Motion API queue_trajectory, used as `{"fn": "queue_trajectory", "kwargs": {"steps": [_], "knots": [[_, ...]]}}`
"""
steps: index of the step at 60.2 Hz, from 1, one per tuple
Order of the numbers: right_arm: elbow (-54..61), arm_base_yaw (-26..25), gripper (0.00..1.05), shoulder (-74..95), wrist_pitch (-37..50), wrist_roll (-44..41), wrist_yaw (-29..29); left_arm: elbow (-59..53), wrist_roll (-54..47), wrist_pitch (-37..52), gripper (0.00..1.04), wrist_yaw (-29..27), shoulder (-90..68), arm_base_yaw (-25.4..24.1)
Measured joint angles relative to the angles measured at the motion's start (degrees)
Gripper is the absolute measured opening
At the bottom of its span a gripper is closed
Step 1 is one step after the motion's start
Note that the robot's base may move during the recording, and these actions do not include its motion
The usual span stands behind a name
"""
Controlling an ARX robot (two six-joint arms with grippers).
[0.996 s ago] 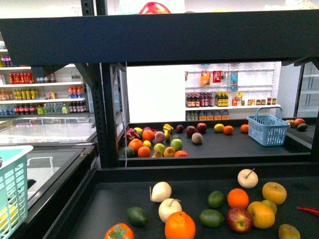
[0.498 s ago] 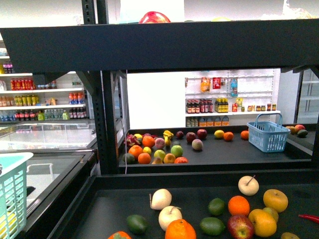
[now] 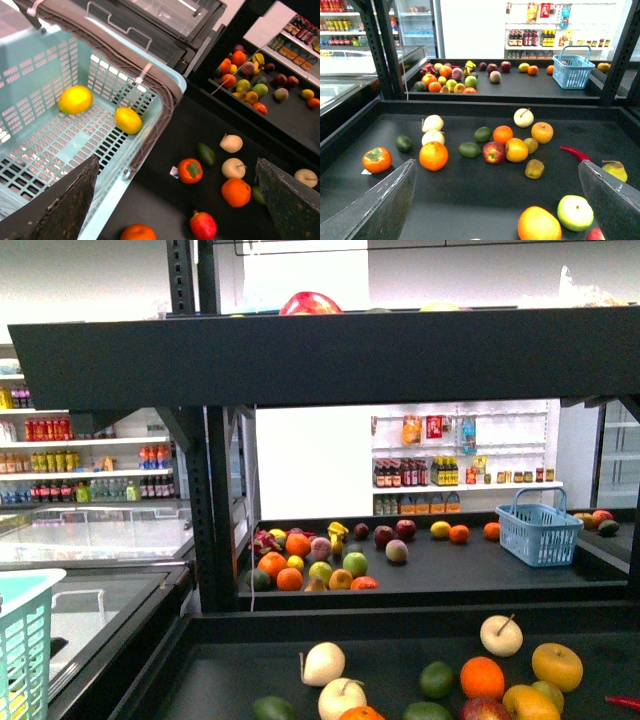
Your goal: Pick lemon from shelf
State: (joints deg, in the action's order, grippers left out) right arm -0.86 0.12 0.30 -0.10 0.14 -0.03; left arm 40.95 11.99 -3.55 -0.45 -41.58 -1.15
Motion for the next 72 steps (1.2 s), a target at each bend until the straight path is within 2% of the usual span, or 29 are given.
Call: {"fn": "queue_trajectory", "kwargs": {"steps": [3,16,25,43,49,72], "knots": [[0.0,0.0,0.97,0.0,0.0,0.0,-0.02,-6.32,-4.79,5.31,0.72,0.98,5.57,1.05],[0.0,0.0,0.97,0.0,0.0,0.0,0.0,-26.36,-10.56,8.85,0.31,0.44,21.38,1.14],[0.0,0.0,0.97,0.0,0.0,0.0,0.0,-31.21,-11.04,9.62,0.02,0.5,25.05,1.11],[0.0,0.0,0.97,0.0,0.0,0.0,0.0,-35.32,-11.34,9.81,0.03,0.48,29.73,1.11],[0.0,0.0,0.97,0.0,0.0,0.0,0.0,-36.3,-11.37,3.45,0.03,0.46,36.24,1.11],[0.0,0.0,0.97,-0.02,0.0,0.0,-0.02,-39.3,-11.37,3.32,0.03,0.46,40.33,1.14]]}}
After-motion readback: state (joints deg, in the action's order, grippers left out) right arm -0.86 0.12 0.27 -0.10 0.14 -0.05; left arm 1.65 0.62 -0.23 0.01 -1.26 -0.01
